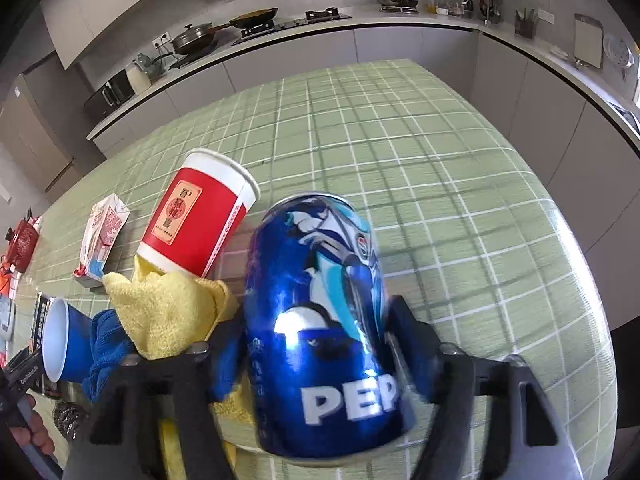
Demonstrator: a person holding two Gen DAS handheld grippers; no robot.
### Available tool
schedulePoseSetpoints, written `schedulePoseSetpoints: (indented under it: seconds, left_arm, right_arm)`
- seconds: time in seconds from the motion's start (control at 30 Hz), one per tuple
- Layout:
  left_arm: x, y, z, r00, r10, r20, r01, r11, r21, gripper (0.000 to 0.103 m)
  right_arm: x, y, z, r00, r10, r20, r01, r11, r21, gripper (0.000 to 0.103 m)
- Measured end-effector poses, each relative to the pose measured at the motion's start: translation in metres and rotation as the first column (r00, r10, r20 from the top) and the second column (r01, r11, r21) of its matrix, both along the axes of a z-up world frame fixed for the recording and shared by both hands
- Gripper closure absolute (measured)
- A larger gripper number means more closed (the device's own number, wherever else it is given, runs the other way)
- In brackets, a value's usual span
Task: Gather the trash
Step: 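Grasp the tall printed drink can with the left gripper while the right gripper grasps the Pepsi can, then carry both cans to the black bin and open both grippers over it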
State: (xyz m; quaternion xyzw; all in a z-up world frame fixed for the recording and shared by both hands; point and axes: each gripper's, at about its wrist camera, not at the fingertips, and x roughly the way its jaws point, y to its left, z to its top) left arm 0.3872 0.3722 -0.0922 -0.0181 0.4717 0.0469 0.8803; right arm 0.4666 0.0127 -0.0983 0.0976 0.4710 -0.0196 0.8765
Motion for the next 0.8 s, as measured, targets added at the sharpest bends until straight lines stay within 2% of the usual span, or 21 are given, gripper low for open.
schedulePoseSetpoints:
  seconds: [0.23,0.47,0.63,0.8]
  left_arm:
    - [-0.010,0.002,0.005,0.999,0.026,0.032,-0.025,0.999,-0.032,0.050]
    - [-0.026,-0.002,0.036,0.992,0.035,0.118,-0.030,0.999,-0.040,0.050]
    - [-0.042,-0.021,0.060,0.985,0.023,0.172,-0.014,0.999,-0.052,0.050]
    - [-0.064,-0.057,0.083,0.976,-0.009,0.218,0.023,0.998,-0.060,0.050]
  right_arm:
    - [-0.011,-0.003,0.014,0.999,-0.012,0.052,0.012,1.000,0.004,0.044]
    - [-0.025,-0.012,0.033,0.994,-0.025,0.105,0.023,1.000,0.012,0.045]
    - [-0.042,-0.025,0.046,0.991,-0.018,0.135,0.014,0.999,0.029,0.045]
    - [-0.067,-0.051,0.056,0.986,-0.006,0.166,0.000,0.999,0.040,0.045]
